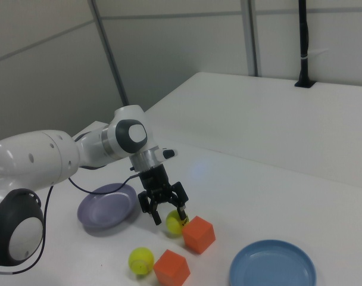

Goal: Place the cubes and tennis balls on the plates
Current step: 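Close the gripper on the yellow tennis ball, then carry the tennis ball over the blue plate and release it, then move the gripper back to the second yellow tennis ball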

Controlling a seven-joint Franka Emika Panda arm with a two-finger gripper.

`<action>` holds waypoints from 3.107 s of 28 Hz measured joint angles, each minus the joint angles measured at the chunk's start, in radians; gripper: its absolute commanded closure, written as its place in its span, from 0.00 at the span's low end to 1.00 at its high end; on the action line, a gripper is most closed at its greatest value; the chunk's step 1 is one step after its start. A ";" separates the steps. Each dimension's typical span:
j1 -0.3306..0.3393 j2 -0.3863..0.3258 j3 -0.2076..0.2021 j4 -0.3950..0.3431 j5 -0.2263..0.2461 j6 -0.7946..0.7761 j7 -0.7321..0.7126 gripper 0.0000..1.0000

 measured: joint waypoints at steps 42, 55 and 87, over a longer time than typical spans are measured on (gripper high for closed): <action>-0.250 -0.075 -0.134 0.053 -0.047 -0.058 0.024 1.00; -0.268 0.040 -0.133 0.002 -0.094 -0.054 0.026 0.09; -0.254 -0.117 -0.063 0.059 0.025 -0.125 -0.144 0.00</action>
